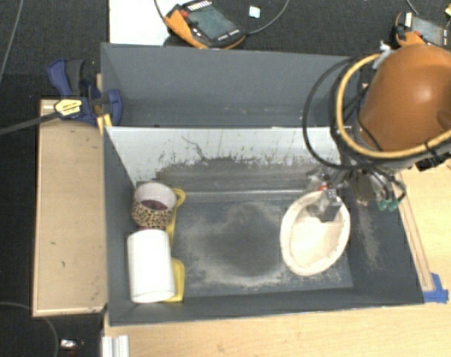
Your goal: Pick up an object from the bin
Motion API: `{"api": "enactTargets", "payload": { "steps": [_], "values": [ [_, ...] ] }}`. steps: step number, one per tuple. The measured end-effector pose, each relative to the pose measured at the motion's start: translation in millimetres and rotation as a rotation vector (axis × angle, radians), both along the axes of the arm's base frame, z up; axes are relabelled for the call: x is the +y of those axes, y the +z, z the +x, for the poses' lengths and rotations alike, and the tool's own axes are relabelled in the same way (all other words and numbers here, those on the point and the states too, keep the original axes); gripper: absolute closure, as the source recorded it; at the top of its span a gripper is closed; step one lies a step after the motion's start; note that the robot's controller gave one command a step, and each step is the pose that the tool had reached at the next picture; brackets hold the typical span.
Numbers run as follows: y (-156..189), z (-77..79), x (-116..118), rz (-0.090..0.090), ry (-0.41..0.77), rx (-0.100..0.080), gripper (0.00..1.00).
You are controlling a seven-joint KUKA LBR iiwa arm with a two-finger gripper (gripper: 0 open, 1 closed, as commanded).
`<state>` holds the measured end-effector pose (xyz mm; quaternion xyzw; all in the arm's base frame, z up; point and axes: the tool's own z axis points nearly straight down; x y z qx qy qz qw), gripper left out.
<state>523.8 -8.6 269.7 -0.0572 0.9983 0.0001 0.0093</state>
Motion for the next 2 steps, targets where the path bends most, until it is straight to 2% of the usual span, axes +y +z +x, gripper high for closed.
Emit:
{"api": "enactTargets", "payload": {
  "steps": [1, 2],
  "values": [
    [-66.9, -3.0, 45.7, 0.000, 0.104, 0.001, 1.00],
    [-86.2, 8.4, 55.4, -0.004, 0.134, -0.011, 1.00]
  ]
}}
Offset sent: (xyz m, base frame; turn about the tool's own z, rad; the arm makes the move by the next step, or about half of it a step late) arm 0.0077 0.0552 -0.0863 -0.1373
